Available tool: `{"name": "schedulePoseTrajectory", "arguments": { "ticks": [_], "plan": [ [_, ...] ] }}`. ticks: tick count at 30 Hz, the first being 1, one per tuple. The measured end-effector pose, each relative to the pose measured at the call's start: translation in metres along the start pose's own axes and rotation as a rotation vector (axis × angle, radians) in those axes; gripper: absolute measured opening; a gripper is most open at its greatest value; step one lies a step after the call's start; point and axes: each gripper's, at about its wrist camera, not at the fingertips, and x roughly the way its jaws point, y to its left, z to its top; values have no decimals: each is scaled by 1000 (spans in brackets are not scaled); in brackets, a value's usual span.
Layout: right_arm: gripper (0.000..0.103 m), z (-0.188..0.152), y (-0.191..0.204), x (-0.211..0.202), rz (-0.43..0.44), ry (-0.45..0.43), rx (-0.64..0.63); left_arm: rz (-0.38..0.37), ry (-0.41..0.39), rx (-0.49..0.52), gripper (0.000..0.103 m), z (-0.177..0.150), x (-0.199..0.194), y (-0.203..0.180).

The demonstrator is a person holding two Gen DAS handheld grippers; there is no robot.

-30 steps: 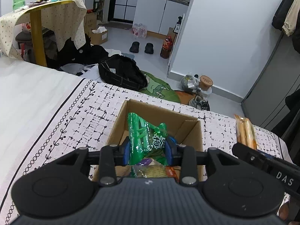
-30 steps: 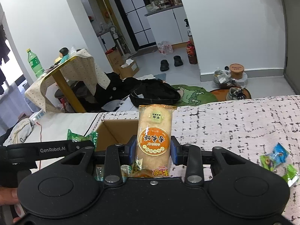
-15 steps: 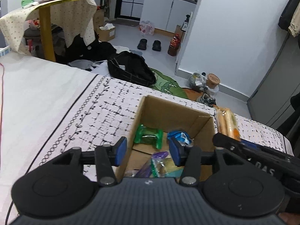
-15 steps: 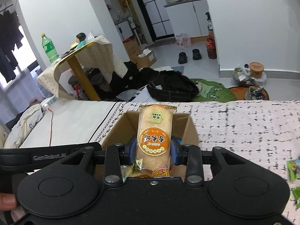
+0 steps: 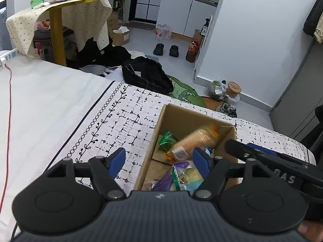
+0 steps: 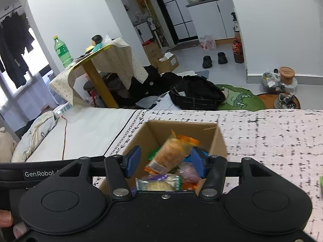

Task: Organize snacks
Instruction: 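Carry the green packet and cake over the box and open both grippers, then withdraw both grippers from the box toward the last packets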

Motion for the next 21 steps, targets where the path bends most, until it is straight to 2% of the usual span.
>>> {"name": "schedulePoseTrajectory", "arguments": {
  "ticks": [7,10,15,18,21],
  "plan": [
    [67,1,-27,-26,-47,-39,44,2,1,-1,79,-4,-2,-13],
    [75,-1,-36,-35,-71,-50,54,-1,3,8,80,-6,-3,-19],
    [80,-8,-45,-51,-97,-60,44,-16,-17,6,92,-11,-7,-30],
    [88,-11,-49,-62,-119,-73,38,-28,-29,1,98,-12,-9,-36],
    [89,-17,-56,-76,-124,-77,29,-51,-28,4,103,-14,-9,-45]
  ]
}}
